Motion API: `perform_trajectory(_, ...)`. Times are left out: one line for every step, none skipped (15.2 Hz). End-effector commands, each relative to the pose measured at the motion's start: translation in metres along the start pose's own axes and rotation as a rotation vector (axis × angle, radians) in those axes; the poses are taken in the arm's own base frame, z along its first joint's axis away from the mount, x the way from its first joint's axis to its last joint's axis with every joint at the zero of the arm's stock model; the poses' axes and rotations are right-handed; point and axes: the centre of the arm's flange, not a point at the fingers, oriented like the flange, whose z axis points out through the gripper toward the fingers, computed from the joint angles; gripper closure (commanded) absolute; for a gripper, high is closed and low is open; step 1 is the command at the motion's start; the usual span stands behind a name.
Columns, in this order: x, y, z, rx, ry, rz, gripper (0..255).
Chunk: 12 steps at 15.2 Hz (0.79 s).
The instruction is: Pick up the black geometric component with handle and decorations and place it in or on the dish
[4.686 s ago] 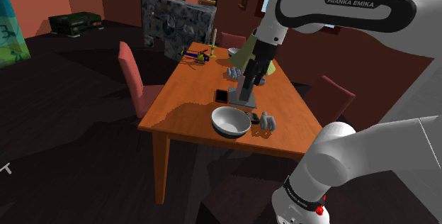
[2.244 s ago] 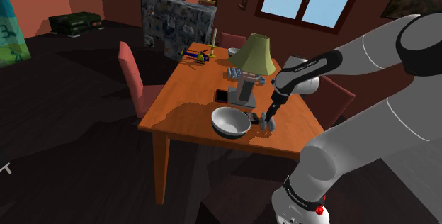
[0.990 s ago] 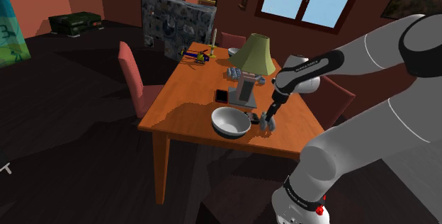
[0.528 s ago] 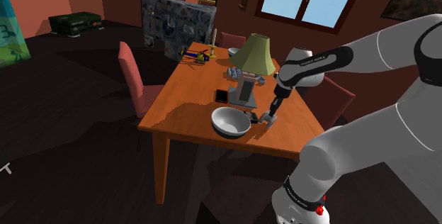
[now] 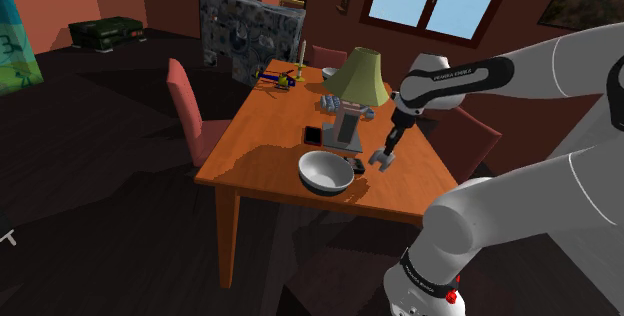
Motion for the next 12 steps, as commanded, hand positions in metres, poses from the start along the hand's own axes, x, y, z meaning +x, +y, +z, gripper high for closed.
perform_trajectory(0.001, 0.001, -0.011, 0.0, 0.0, 0.0, 255)
perform_trajectory(0.001, 0.001, -0.016, 0.0, 0.0, 0.0, 255)
perform_trajectory(0.001, 0.001, -0.021, 0.0, 0.0, 0.0, 255)
perform_trajectory(0.001, 0.001, -0.027, 0.0, 0.0, 0.0, 255)
perform_trajectory(0.001, 0.001, -0.032, 0.0, 0.0, 0.0, 255)
perform_trajectory(0.001, 0.001, -0.037, 0.0, 0.0, 0.0, 255)
perform_trajectory(0.001, 0.001, -0.043, 0.0, 0.0, 0.0, 255)
perform_trajectory(0.001, 0.001, -0.048, 0.0, 0.0, 0.0, 255)
perform_trajectory(0.001, 0.001, -0.053, 0.0, 0.0, 0.0, 255)
perform_trajectory(0.001, 0.001, -0.058, 0.0, 0.0, 0.0, 255)
perform_trajectory(0.008, -0.011, -0.058, 0.0, 0.0, 0.0, 255)
perform_trajectory(0.014, -0.023, -0.058, 0.0, 0.0, 0.0, 255)
